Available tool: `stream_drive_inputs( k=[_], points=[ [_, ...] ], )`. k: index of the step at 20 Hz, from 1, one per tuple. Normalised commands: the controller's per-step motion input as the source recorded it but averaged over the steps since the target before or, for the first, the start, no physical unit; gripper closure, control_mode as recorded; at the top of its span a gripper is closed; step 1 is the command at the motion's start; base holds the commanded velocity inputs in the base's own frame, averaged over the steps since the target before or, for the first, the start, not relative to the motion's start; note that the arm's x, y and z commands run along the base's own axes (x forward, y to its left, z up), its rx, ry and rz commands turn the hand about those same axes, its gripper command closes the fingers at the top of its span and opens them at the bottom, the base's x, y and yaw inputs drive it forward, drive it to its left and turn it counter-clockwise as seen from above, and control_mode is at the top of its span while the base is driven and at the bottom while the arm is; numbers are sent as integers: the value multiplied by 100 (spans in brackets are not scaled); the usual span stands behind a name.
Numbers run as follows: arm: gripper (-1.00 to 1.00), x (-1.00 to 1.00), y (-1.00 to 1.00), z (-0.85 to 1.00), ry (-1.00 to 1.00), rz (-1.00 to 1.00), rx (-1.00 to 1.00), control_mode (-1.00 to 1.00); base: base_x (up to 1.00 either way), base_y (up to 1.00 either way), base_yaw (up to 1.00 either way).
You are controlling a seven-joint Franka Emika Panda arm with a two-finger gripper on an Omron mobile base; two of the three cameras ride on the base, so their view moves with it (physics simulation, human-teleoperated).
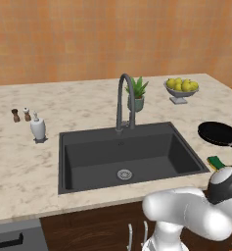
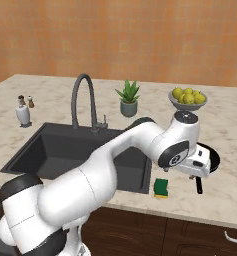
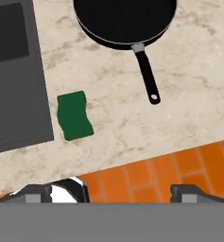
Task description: Pick the pan and sponge and place them into the sink. Then turn on the water.
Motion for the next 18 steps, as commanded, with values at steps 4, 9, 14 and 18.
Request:
stream_drive_inputs(
  k=[4,9,14,18],
  points=[
    [-100,21,-62,-50,16,0,5,-100,0,0,0],
    [-100,42,-41,-40,17,5,6,-100,0,0,0],
    [-100,49,-31,-33,7,8,6,-100,0,0,0],
    [-100,44,-32,-32,0,9,7,-100,0,0,0]
  ],
)
